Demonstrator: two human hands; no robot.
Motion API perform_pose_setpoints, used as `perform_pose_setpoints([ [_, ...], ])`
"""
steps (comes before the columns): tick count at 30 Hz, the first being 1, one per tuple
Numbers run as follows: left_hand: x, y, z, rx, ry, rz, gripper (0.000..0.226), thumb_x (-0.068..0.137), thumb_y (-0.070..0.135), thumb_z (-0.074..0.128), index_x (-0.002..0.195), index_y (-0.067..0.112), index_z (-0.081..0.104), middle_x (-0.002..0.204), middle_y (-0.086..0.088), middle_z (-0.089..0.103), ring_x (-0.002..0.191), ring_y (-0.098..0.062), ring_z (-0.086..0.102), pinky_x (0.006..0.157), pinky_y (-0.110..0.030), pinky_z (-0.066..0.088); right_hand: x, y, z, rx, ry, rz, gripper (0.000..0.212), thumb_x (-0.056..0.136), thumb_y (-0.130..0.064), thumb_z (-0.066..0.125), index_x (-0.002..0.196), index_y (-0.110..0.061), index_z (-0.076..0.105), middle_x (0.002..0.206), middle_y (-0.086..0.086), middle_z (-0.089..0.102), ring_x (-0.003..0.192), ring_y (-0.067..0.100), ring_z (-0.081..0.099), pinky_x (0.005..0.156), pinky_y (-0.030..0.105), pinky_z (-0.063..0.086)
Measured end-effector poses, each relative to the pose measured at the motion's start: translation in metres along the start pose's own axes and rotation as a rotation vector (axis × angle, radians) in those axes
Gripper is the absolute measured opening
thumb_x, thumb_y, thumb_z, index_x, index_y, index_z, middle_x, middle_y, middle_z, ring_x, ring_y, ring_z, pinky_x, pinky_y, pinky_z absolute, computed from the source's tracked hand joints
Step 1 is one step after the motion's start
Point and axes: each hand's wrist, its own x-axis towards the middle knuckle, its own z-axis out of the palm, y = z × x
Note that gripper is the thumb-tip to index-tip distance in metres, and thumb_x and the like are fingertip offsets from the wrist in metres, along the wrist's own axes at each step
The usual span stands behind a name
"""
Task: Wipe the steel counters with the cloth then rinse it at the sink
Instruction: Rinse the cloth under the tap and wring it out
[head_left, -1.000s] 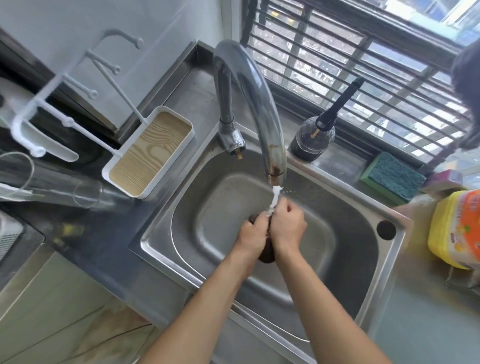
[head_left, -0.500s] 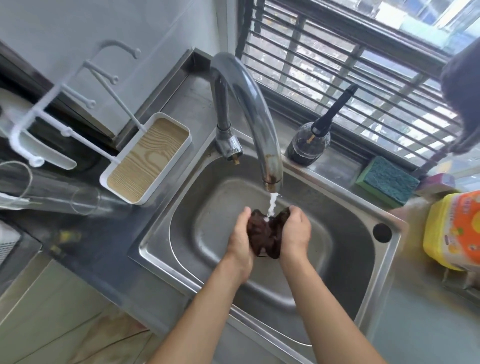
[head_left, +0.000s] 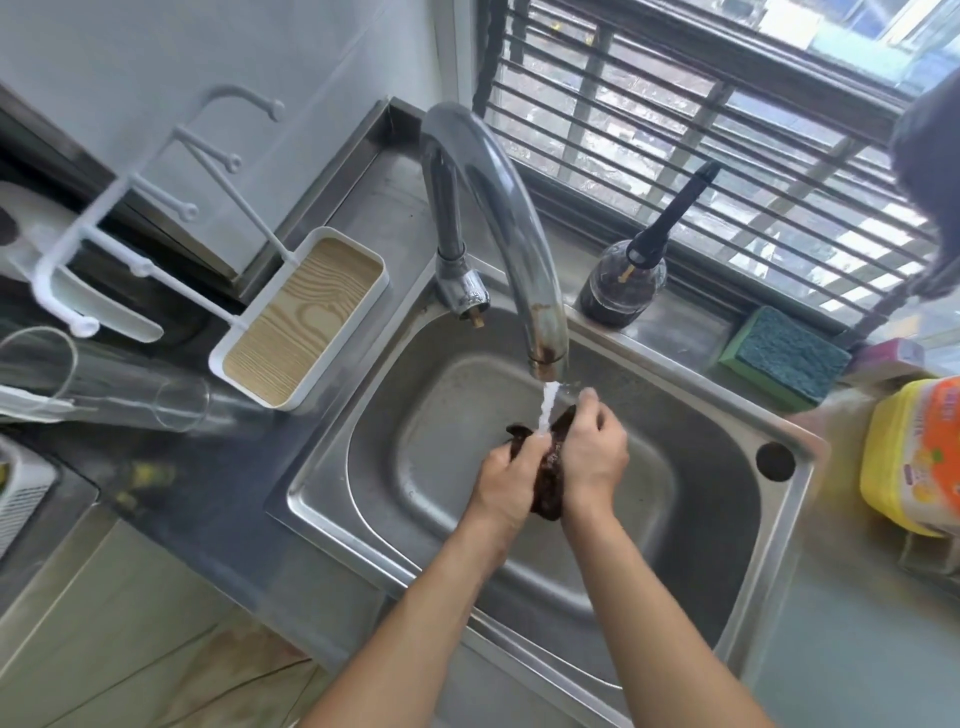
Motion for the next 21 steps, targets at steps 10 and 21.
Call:
perform_pose_setpoints([
  [10, -0.004, -0.006, -0.001, -0.106, 0.107, -0.113, 0.032, 0.098, 0.025, 0.055, 0.075, 0.011, 0.072, 0.066, 0.005, 0.071, 0.064, -0.009, 0.066, 0.061, -0.022, 0.053, -0.001, 0.003, 0.004, -0.175, -0.029, -0.073, 0.043, 0.098, -0.032, 0.046, 0.067, -0.004, 0.057, 0.066, 0.012, 0.056, 0.077, 0.036, 0.054, 0.067, 0.036, 0.028],
  [21, 0.007, 0.004, -0.013, -0.2, 0.185, -0.123, 0.031, 0.1, 0.028, 0.053, 0.082, 0.009, 0.069, 0.073, -0.005, 0.071, 0.067, -0.017, 0.067, 0.056, -0.019, 0.051, -0.049, 0.015, 0.001, -0.153, -0.224, -0.301, 0.041, 0.095, -0.029, 0.056, 0.059, -0.016, 0.041, 0.053, -0.003, 0.047, 0.057, 0.013, 0.042, 0.06, 0.034, 0.03],
])
